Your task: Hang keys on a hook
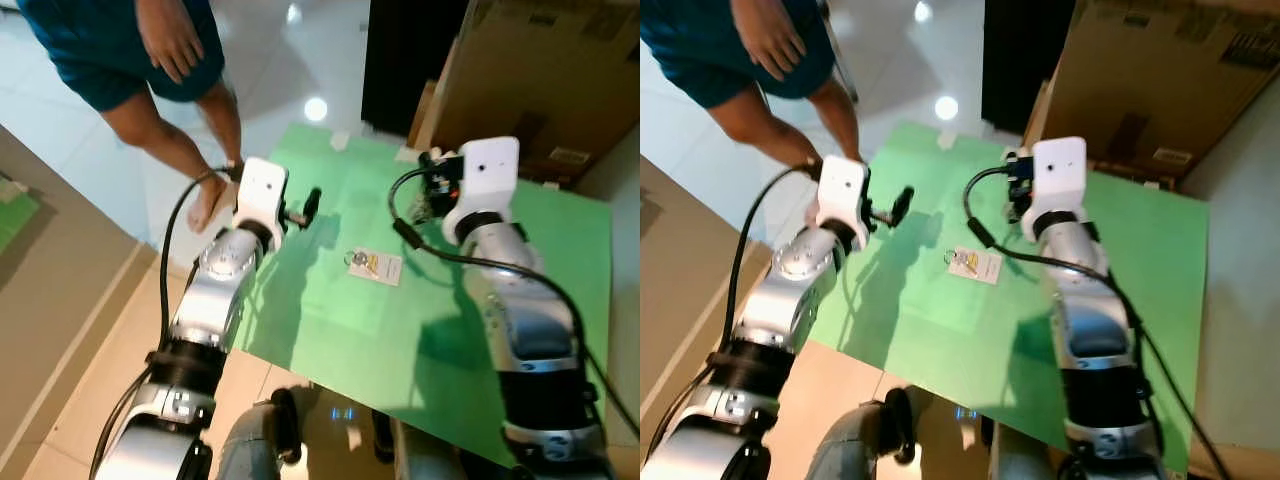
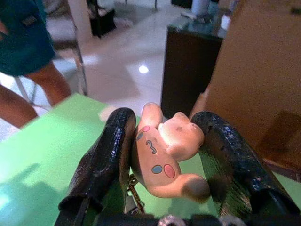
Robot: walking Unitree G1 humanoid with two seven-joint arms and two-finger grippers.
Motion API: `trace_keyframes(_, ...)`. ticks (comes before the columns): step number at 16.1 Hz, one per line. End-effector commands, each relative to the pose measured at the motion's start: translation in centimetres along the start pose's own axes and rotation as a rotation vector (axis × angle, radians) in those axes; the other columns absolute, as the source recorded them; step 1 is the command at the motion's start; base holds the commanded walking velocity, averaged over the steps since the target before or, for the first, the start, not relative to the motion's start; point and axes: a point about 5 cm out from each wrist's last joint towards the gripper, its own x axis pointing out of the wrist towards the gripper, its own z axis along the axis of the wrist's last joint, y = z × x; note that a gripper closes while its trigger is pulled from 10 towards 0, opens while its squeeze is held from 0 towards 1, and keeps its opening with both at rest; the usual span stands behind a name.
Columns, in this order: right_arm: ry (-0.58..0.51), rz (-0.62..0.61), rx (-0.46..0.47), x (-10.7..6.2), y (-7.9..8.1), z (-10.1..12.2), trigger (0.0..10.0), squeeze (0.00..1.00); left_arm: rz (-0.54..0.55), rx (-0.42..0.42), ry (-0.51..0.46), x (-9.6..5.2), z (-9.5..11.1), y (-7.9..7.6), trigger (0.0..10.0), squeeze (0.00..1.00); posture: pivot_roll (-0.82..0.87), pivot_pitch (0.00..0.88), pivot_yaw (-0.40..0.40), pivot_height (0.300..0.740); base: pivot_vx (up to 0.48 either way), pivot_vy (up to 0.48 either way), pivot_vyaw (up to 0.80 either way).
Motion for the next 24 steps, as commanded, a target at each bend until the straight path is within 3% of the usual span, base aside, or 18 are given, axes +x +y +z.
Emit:
trace_keyframes(1,0.022,0.025,0.005,-0.3,0.8,-1.0,0.0,0.00,0.013,-0.012,0.009,-0.1,-0.6,0.4,10.0,0.00,-0.13,0.136,0.049,0.740,0.000,0.480,0.00)
trace_keyframes(8,0.070,0.101,0.055,-1.9,2.8,-3.6,0.0,0.00,-0.065,-0.016,0.000,0.1,-0.8,-0.1,10.0,0.00,-0.15,0.140,0.061,0.740,0.000,0.477,0.00)
trace_keyframes(18,0.085,0.130,0.058,-2.1,3.2,-4.5,0.0,0.00,-0.099,-0.005,0.006,0.1,-1.1,-0.2,10.0,0.00,-0.14,0.141,0.057,0.740,0.000,0.446,0.00)
trace_keyframes(24,0.093,0.141,0.036,-2.0,3.2,-4.8,0.0,0.00,-0.055,0.018,0.030,0.0,-1.6,0.0,10.0,0.00,-0.13,0.145,0.051,0.740,0.000,0.000,0.77)
